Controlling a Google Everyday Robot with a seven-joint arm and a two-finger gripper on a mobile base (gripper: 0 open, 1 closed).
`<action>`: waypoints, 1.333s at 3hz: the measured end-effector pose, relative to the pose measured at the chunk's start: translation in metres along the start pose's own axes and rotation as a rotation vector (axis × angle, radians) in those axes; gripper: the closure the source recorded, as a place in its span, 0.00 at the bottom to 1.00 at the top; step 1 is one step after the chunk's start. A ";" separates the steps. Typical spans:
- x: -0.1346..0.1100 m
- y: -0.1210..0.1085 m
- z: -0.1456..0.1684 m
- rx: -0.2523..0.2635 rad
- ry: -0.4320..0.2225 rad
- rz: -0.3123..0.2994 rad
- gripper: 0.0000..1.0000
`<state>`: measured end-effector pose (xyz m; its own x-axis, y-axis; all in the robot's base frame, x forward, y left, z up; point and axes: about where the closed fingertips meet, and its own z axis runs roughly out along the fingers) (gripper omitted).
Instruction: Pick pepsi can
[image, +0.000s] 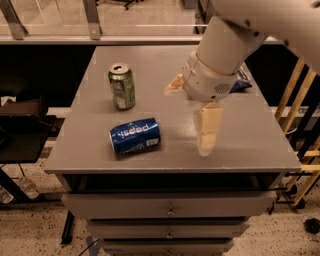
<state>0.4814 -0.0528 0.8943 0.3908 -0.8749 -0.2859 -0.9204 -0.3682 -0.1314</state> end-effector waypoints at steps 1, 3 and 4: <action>-0.019 -0.020 0.027 -0.009 -0.111 -0.045 0.00; -0.052 -0.032 0.046 -0.003 -0.197 -0.127 0.00; -0.063 -0.026 0.056 -0.014 -0.188 -0.158 0.00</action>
Offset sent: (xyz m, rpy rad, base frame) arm 0.0174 0.0799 -0.0248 0.2329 0.0402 0.1496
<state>0.4816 0.0295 0.8630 0.5237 -0.7329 -0.4343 -0.8473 -0.5012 -0.1759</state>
